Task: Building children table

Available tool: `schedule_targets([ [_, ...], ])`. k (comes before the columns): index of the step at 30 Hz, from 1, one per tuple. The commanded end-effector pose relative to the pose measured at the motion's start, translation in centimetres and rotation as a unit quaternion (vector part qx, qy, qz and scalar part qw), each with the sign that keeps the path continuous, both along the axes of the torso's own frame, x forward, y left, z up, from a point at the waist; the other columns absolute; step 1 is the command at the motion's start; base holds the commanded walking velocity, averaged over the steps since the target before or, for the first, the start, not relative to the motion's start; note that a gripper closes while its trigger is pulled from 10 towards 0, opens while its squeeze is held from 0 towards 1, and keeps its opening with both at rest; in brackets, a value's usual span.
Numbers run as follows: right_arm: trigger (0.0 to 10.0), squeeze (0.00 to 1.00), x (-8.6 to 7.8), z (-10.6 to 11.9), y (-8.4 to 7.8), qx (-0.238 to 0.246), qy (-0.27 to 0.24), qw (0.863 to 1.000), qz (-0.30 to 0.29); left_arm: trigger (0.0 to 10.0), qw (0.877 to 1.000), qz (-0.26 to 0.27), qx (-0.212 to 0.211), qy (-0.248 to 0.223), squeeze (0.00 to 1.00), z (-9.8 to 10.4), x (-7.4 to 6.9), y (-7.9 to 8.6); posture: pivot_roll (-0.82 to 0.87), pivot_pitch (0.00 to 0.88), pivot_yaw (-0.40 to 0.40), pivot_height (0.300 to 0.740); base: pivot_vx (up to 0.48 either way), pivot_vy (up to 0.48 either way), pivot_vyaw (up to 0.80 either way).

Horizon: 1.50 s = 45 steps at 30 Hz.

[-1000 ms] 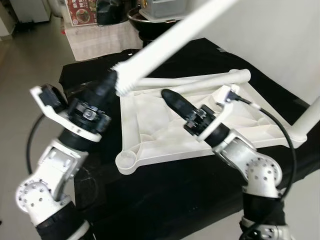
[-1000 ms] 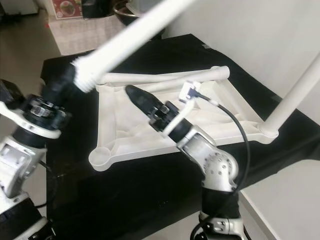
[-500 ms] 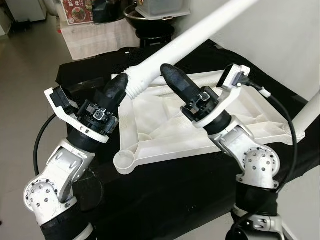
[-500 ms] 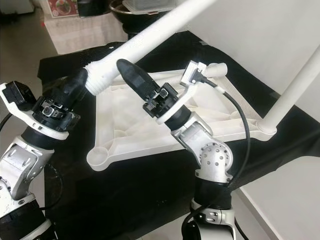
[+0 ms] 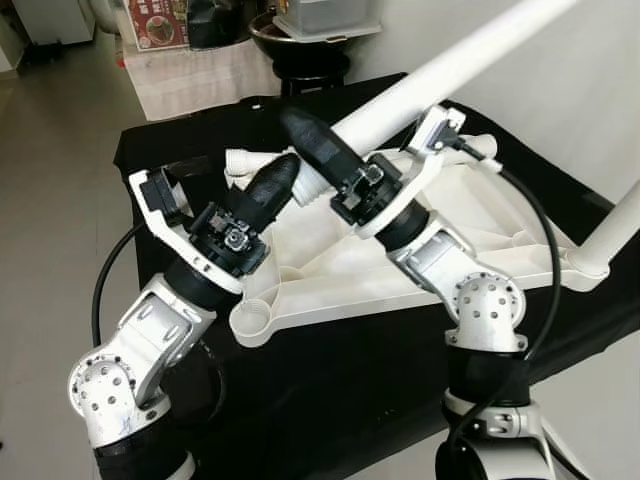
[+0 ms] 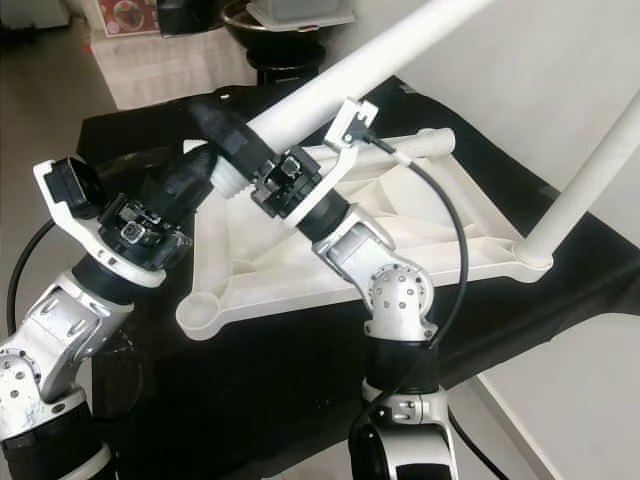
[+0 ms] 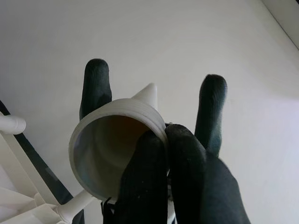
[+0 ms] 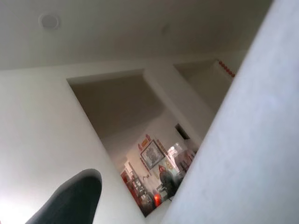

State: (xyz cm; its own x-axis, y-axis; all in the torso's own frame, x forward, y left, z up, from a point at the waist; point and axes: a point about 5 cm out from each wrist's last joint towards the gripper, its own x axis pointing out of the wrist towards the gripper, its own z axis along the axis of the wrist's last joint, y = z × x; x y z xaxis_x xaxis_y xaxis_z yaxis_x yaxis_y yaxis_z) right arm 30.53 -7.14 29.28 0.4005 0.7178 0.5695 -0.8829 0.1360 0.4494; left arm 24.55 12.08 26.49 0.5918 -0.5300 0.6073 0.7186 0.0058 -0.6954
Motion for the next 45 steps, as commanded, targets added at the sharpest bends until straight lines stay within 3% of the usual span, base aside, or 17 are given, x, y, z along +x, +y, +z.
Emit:
schedule_targets([
  [1, 10.0, 0.0, 0.1, 0.3, 0.0, 0.0, -0.007, 1.0, 0.0, 0.0, 0.998, -0.017, -0.051, 0.036, 0.0, -1.7, -0.8, -0.7, 0.03, 0.065, -0.004, 0.74, 0.0, 0.0, 0.0],
  [11, 10.0, 0.0, 1.0, 0.4, -1.6, -0.022, -0.028, 0.999, -0.015, 0.0, 0.998, -0.007, -0.042, 0.041, 0.0, -2.1, -1.2, 0.1, 0.03, 0.06, -0.006, 0.74, 0.0, 0.0, 0.0],
  [20, 10.0, 0.0, 2.1, 0.7, -3.2, -0.038, -0.039, 0.998, -0.038, 0.0, 0.998, -0.02, -0.027, 0.046, 0.0, -2.5, -2.1, -0.2, 0.03, 0.054, -0.005, 0.74, 0.0, 0.0, 0.0],
  [32, 10.0, 0.0, 1.6, 1.3, -2.5, -0.029, -0.048, 0.998, 0.009, 0.0, 0.998, -0.022, -0.019, 0.05, 0.0, -2.7, -2.4, 0.0, 0.03, 0.061, -0.009, 0.74, 0.0, 0.0, 0.0],
  [33, 1.7, 0.0, 1.5, 1.4, -2.5, -0.024, -0.049, 0.998, 0.015, 0.0, 0.998, -0.021, -0.018, 0.051, 0.0, -2.8, -2.5, 0.0, 0.03, 0.061, -0.009, 0.74, 0.0, 0.0, 0.0],
  [34, 0.0, 0.0, 1.5, 1.5, -2.5, -0.022, -0.051, 0.998, 0.021, 0.0, 0.998, -0.02, -0.018, 0.051, 0.0, -2.8, -2.5, 0.1, 0.03, 0.062, -0.008, 0.74, 0.0, 0.0, 0.0],
  [45, 0.0, 0.0, 0.8, 1.5, -2.2, -0.036, -0.061, 0.996, 0.049, 0.0, 0.999, -0.01, -0.017, 0.05, 0.0, -2.7, -2.5, 0.5, 0.03, 0.063, -0.009, 0.74, 0.0, 0.0, 0.0],
])
